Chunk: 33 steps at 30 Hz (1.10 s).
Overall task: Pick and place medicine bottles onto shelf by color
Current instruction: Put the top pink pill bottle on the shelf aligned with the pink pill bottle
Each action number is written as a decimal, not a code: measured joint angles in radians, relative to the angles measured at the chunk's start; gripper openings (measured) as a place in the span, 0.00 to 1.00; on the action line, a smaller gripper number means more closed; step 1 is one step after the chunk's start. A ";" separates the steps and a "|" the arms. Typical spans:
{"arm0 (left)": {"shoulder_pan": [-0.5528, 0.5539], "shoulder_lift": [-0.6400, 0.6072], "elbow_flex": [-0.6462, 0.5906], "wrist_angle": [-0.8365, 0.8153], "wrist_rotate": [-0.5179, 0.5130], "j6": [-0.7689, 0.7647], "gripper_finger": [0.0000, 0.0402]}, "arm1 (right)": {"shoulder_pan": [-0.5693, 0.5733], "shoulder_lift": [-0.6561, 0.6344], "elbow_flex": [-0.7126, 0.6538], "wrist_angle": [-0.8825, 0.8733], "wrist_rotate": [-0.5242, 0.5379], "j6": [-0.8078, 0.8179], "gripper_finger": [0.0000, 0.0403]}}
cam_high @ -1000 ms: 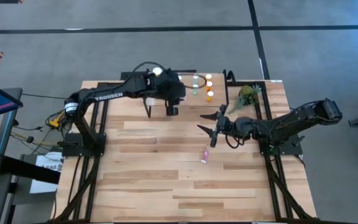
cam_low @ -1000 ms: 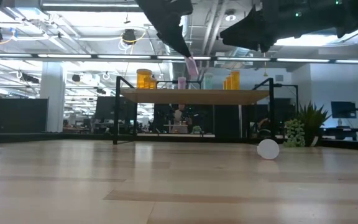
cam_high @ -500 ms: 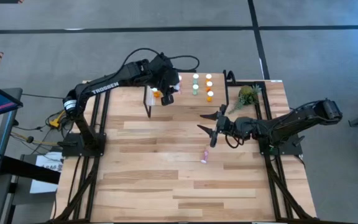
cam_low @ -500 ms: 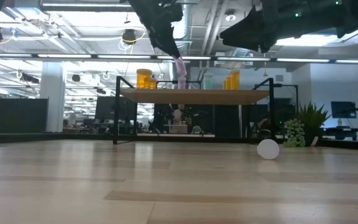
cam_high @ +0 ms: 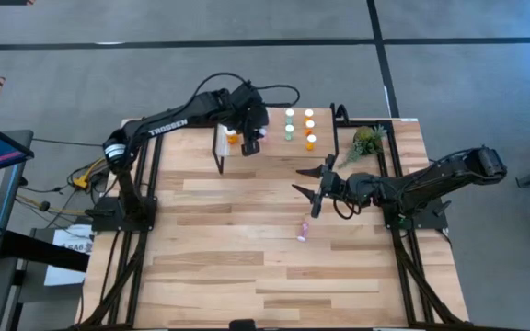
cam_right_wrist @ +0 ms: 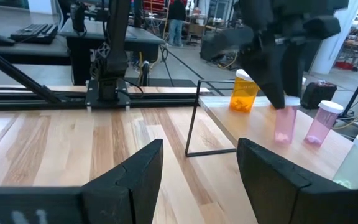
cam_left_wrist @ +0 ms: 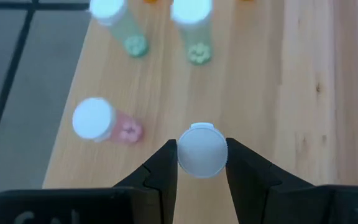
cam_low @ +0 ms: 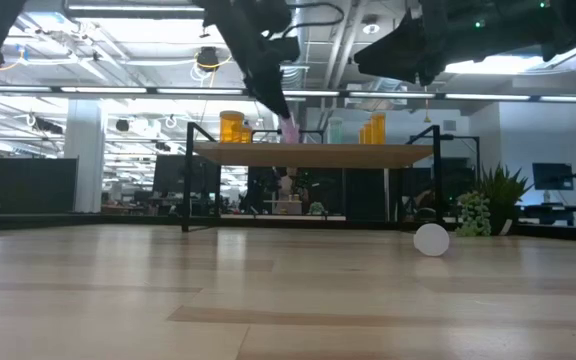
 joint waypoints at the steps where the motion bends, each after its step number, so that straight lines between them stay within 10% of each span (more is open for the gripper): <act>1: 0.007 0.005 0.000 -0.003 0.000 0.000 0.24 | 0.000 0.000 0.000 -0.001 0.000 0.001 0.57; 33: 0.013 0.034 -0.002 0.016 0.023 0.002 0.38 | 0.000 0.000 0.000 -0.006 0.000 0.000 0.56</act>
